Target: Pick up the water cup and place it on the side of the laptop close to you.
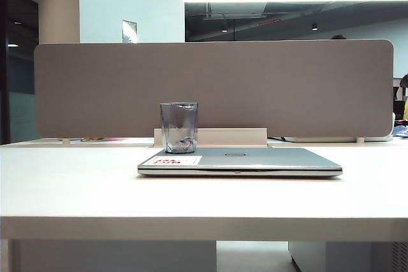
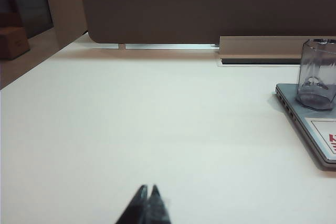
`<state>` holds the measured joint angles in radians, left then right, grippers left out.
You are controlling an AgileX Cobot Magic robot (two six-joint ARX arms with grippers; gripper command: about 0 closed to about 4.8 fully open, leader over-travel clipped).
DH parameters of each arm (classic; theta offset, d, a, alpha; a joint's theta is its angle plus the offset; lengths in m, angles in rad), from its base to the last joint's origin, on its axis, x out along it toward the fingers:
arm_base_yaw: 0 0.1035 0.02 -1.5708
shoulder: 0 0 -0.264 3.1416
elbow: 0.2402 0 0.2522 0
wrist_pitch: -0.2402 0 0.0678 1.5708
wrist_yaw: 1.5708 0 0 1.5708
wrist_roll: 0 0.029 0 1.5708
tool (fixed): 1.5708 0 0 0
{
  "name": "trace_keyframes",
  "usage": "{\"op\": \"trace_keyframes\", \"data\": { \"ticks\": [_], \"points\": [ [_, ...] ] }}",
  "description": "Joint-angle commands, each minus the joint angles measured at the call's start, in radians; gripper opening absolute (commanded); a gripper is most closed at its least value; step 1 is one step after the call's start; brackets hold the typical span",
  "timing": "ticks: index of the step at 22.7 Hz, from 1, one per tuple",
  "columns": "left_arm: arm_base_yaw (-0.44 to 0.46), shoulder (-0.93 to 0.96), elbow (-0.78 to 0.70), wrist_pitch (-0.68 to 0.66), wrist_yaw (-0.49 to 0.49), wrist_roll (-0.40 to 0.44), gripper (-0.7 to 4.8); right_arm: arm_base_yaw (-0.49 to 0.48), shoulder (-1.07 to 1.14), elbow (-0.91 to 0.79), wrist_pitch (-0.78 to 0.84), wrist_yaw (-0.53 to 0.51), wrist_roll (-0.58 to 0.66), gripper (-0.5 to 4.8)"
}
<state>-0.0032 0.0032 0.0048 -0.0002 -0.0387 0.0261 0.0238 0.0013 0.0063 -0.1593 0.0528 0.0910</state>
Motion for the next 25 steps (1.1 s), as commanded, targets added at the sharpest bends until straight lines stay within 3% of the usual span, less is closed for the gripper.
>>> {"op": "trace_keyframes", "data": {
  "ticks": [1, 6, 15, 25],
  "points": [
    [-0.002, 0.001, 0.003, 0.010, 0.004, 0.000, -0.06, 0.000, -0.002, -0.006, 0.062, -0.106, 0.011, -0.09],
    [-0.002, 0.001, 0.003, 0.054, 0.070, 0.000, -0.06, 0.001, -0.002, 0.021, 0.162, -0.135, 0.014, -0.09],
    [-0.002, 0.001, 0.006, 0.069, 0.107, -0.002, -0.06, 0.001, 0.009, 0.110, 0.164, -0.135, 0.014, -0.09],
    [-0.002, 0.001, 0.008, 0.069, 0.192, -0.027, -0.06, 0.001, 0.279, 0.257, 0.230, -0.194, 0.013, -0.09]
  ]
}}
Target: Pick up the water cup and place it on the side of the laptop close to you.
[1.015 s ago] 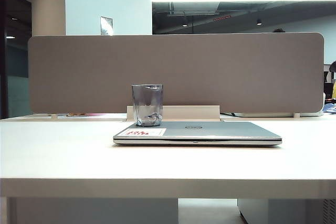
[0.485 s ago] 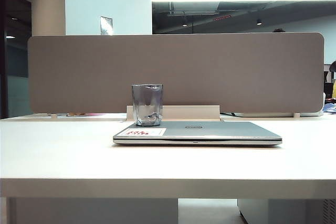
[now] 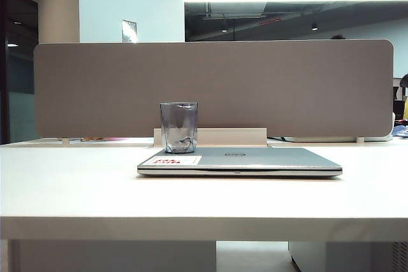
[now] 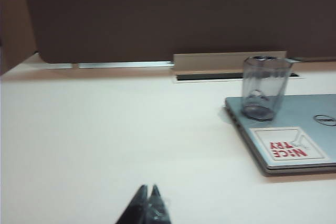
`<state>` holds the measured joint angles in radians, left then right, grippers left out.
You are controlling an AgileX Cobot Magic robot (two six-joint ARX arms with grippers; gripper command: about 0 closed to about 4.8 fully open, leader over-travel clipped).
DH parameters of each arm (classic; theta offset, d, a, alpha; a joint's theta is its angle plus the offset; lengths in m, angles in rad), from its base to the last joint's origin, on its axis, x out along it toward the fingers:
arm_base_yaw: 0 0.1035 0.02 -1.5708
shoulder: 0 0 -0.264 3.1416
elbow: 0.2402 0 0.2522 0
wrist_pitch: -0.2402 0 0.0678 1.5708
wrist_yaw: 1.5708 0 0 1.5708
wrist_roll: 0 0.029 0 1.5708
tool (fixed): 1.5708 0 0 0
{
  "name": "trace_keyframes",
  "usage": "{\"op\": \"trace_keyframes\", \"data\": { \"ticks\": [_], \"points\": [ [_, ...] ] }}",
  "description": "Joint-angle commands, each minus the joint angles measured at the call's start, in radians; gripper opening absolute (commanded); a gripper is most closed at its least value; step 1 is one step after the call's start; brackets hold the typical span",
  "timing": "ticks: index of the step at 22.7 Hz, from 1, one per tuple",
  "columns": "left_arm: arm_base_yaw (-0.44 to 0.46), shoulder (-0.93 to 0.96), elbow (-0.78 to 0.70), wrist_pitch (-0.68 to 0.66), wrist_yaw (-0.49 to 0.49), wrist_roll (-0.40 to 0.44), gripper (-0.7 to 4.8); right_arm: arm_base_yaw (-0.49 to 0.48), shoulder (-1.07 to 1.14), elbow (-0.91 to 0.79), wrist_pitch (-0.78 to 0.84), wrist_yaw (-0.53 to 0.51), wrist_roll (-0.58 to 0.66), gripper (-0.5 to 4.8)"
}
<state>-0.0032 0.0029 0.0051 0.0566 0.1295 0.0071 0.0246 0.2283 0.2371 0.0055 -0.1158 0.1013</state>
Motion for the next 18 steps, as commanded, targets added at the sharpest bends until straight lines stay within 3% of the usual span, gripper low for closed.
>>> {"op": "trace_keyframes", "data": {
  "ticks": [1, 9, 18],
  "points": [
    [-0.002, 0.001, 0.008, 0.012, 0.032, -0.008, -0.06, 0.000, 0.077, 0.035, 0.082, -0.033, 0.002, -0.09],
    [-0.002, 0.001, 0.051, 0.011, 0.036, -0.019, -0.06, 0.006, 0.446, 0.152, 0.266, -0.141, 0.000, -0.09],
    [-0.002, 0.001, 0.056, 0.004, 0.058, -0.019, -0.06, 0.112, 0.955, 0.399, 0.416, -0.156, 0.000, -0.08]
  ]
}}
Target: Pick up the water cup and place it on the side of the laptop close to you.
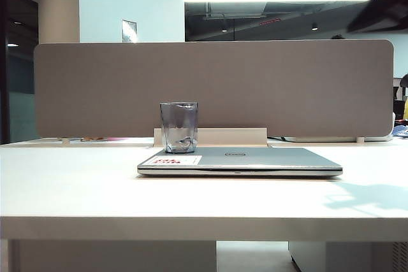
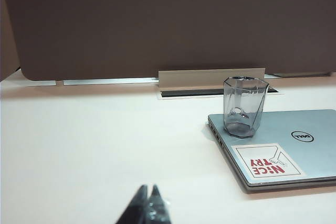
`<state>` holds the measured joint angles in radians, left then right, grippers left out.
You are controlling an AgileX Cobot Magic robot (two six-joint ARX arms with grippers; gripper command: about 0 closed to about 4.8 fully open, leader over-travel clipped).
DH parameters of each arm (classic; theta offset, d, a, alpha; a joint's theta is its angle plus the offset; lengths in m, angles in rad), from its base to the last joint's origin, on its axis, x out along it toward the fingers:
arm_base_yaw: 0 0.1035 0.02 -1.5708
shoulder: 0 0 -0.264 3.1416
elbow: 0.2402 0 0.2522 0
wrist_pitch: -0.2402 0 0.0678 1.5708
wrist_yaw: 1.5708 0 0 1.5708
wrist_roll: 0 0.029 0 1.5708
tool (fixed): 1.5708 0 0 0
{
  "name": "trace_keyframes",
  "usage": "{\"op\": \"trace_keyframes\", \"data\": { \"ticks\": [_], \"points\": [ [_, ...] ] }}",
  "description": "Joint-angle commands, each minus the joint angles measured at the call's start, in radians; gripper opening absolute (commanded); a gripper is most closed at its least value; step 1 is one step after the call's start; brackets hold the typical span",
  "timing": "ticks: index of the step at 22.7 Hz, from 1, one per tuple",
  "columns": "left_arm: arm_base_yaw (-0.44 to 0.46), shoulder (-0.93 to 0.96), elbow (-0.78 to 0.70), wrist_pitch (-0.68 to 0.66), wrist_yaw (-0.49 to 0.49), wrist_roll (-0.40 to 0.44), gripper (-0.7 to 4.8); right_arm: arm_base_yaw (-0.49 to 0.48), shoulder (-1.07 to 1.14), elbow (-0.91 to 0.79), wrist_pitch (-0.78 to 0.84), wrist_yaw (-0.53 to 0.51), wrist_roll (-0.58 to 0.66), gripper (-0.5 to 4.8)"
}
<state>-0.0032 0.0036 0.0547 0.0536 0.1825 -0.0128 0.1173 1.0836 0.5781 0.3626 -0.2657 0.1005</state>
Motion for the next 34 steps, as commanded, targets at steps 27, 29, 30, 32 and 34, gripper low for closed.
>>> {"op": "trace_keyframes", "data": {
  "ticks": [27, 29, 30, 32, 34],
  "points": [
    [-0.002, 0.001, 0.006, -0.062, 0.005, 0.001, -0.06, 0.095, 1.037, 0.900, 0.062, -0.260, 0.001, -0.05],
    [-0.002, 0.001, 0.006, -0.064, 0.005, 0.001, -0.06, 0.100, 1.099, 0.985, 0.051, -0.261, 0.001, -0.05],
    [-0.002, 0.000, 0.006, -0.066, 0.005, 0.001, -0.06, 0.100, 1.117, 1.010, 0.049, -0.261, 0.000, -0.05],
    [-0.002, 0.001, 0.006, -0.072, 0.005, 0.002, -0.06, 0.104, 1.154, 1.063, 0.040, -0.261, 0.000, -0.04],
    [-0.002, 0.000, 0.006, -0.076, 0.005, 0.002, -0.06, 0.106, 1.186, 1.107, 0.030, -0.261, 0.000, 0.14]
  ]
}}
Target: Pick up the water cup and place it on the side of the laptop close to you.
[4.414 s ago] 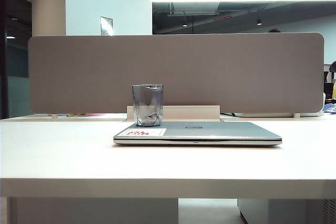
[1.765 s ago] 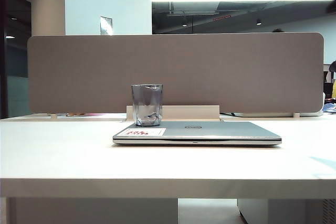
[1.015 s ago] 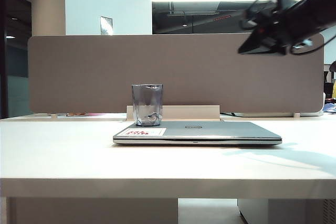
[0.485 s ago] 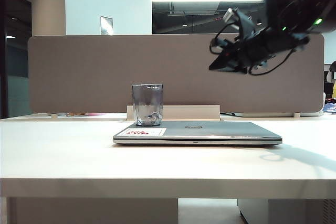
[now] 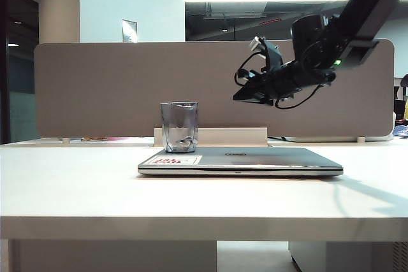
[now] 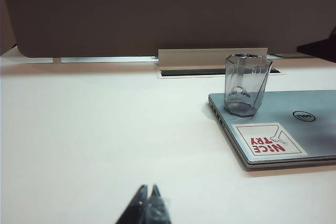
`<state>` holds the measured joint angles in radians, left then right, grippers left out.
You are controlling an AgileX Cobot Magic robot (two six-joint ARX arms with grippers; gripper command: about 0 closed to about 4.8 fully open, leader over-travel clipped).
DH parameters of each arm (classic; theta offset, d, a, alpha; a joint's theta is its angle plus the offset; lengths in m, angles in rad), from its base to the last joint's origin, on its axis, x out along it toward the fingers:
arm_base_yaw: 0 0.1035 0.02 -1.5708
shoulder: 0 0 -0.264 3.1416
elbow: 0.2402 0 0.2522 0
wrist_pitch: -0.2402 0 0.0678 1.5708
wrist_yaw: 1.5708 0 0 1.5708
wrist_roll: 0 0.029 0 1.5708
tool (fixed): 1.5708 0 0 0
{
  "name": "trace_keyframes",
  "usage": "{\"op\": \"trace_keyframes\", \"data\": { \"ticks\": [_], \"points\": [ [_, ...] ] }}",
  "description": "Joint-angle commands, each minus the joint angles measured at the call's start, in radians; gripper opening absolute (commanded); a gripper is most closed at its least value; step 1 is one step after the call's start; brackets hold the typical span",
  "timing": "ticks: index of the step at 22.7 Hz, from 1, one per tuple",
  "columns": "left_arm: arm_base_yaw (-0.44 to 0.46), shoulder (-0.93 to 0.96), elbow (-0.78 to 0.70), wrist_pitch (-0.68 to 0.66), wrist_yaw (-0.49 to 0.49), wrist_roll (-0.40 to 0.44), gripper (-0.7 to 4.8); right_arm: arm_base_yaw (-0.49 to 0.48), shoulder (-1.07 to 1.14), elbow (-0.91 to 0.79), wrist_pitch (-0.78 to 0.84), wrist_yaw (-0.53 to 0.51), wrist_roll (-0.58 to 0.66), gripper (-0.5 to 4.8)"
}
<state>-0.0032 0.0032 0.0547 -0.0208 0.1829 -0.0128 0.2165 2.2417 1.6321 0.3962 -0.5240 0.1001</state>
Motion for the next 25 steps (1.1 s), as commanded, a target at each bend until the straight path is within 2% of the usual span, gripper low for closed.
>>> {"op": "trace_keyframes", "data": {
  "ticks": [1, 3, 7, 8, 10, 15, 18, 25],
  "points": [
    [-0.002, 0.001, 0.006, -0.002, 0.005, 0.002, -0.06, 0.008, 0.049, 0.078, -0.004, -0.002, 0.000, 0.32],
    [-0.002, 0.001, 0.006, -0.001, 0.001, 0.005, -0.06, 0.014, 0.101, 0.133, -0.003, -0.003, 0.000, 0.63],
    [-0.002, 0.001, 0.006, -0.001, 0.001, 0.005, -0.06, 0.019, 0.181, 0.217, -0.004, -0.042, 0.000, 0.66],
    [-0.002, 0.001, 0.006, -0.001, 0.001, 0.005, -0.06, 0.020, 0.195, 0.233, -0.005, -0.052, 0.000, 0.80],
    [-0.002, 0.001, 0.006, -0.001, 0.001, 0.005, -0.06, 0.021, 0.238, 0.278, -0.003, -0.077, 0.000, 1.47],
    [-0.002, 0.001, 0.006, -0.001, 0.001, 0.005, -0.06, 0.033, 0.262, 0.298, -0.005, -0.097, -0.013, 1.49],
    [-0.002, 0.001, 0.006, -0.001, 0.001, 0.005, -0.06, 0.066, 0.274, 0.298, 0.002, -0.111, -0.079, 1.49],
    [-0.002, 0.001, 0.006, -0.001, 0.001, 0.005, -0.06, 0.117, 0.274, 0.298, 0.007, -0.064, -0.167, 1.49]
  ]
}}
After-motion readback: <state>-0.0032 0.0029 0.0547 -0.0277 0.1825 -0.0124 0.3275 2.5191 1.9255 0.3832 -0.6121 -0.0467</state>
